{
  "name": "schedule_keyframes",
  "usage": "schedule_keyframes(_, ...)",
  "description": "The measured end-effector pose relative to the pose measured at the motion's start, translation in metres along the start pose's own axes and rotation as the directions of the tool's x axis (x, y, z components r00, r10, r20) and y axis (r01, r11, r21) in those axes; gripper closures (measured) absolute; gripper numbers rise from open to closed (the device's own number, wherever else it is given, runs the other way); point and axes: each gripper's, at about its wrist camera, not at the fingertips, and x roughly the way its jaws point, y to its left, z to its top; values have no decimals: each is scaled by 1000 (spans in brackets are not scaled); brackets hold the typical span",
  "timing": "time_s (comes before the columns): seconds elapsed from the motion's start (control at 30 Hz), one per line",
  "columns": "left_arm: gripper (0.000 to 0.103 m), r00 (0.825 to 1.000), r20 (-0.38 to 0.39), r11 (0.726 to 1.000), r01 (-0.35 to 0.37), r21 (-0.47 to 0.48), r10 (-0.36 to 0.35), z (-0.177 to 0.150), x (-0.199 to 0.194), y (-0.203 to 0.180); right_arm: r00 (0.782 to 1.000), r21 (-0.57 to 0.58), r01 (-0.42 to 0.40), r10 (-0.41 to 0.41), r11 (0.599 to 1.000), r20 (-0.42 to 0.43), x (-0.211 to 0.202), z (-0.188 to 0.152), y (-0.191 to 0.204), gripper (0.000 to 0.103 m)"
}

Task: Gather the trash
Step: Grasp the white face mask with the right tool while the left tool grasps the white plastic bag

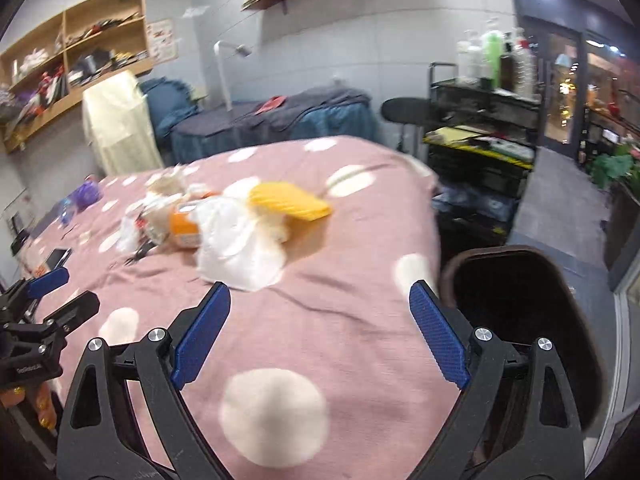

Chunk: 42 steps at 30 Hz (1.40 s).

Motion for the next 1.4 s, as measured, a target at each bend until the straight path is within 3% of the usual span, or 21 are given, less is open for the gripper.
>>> schedule_keyframes(0.27, 7, 995, -76, 997, -61, -56, 56, -8, 21, 80, 987, -143, -123, 107, 982, -116, 40, 13, 64, 13)
schedule_keyframes(0.4, 7, 990, -95, 994, -105, -26, 102, -2, 36, 101, 978, -213, -140, 101, 967, -185, 71, 23, 88, 13)
schedule_keyframes(0.5, 7, 990, -103, 995, -95, -1, 94, 1, 45, 110, 964, -227, -162, 105, 961, -243, 97, 29, 100, 15)
schedule_keyframes(0.6, 7, 988, -134, 997, -77, -16, 74, 6, 59, 122, 957, -270, -137, 57, 953, -286, 121, 33, 113, 20)
schedule_keyframes(0.7, 7, 986, -152, 997, -72, -34, 66, 11, 71, 131, 946, -304, -116, 12, 946, -325, 141, 35, 119, 37)
schedule_keyframes(0.77, 7, 984, -161, 996, -79, -34, 72, 18, 81, 134, 939, -297, -109, 1, 949, -343, 151, 35, 118, 57)
schedule_keyframes(0.8, 7, 984, -161, 996, -81, -33, 75, 21, 86, 136, 937, -288, -106, 0, 952, -348, 153, 36, 117, 58)
schedule_keyframes(0.87, 7, 983, -168, 997, -78, -22, 73, 27, 96, 136, 938, -264, -112, 14, 958, -346, 152, 37, 113, 76)
schedule_keyframes(1.0, 10, 977, -196, 996, -87, -7, 84, 36, 122, 136, 949, -262, -92, 4, 961, -315, 143, 38, 109, 85)
schedule_keyframes(1.2, 24, 967, -249, 998, -62, -1, 59, 40, 151, 131, 963, -236, -81, 15, 969, -268, 119, 36, 100, 89)
schedule_keyframes(1.3, 43, 962, -273, 999, -35, -17, 30, 40, 158, 130, 971, -231, -73, 15, 970, -241, 107, 35, 98, 89)
schedule_keyframes(1.4, 72, 962, -272, 999, -43, -19, 37, 40, 155, 128, 974, -228, -66, 14, 971, -225, 98, 33, 98, 89)
